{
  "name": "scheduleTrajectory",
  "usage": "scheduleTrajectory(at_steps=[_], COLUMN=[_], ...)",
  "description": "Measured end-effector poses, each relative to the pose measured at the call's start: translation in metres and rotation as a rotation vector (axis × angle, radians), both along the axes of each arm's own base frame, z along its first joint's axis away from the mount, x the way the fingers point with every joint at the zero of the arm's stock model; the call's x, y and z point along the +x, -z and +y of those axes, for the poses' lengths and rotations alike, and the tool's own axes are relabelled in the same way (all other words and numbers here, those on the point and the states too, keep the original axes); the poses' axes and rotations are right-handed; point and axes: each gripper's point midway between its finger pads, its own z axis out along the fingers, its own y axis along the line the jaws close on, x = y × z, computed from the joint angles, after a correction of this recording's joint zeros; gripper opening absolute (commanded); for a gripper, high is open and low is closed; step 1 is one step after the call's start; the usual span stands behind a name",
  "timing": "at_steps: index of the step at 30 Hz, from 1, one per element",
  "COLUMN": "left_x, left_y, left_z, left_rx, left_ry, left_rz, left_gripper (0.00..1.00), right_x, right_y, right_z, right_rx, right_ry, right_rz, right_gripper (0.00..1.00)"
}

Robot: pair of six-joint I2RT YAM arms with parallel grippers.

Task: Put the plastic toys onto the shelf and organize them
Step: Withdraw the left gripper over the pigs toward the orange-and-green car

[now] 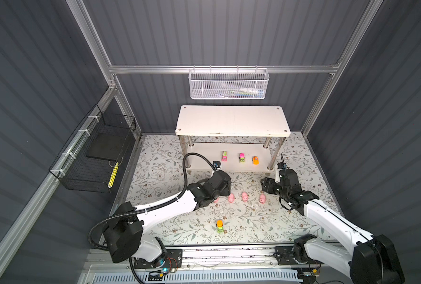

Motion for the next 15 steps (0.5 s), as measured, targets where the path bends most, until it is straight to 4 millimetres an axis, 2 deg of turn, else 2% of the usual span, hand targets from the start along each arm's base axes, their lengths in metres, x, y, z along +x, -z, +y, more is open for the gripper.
scheduleTrajectory(at_steps=[5,15], left_x=[-0.036,-0.089], left_y=[0.015,0.053], left_z=[0.001,0.014], left_rx=[0.044,0.152], left_ry=[0.027,0.069], left_rz=[0.077,0.247], left_gripper=[0.73,0.73], right_x=[0.003,0.003], right_y=[-0.003,-0.003], right_z=[0.003,0.005], right_rx=[0.011,0.015], right_ry=[-0.010,-0.023], right_rz=[-0.006,-0.005], right_gripper=[0.75,0.75])
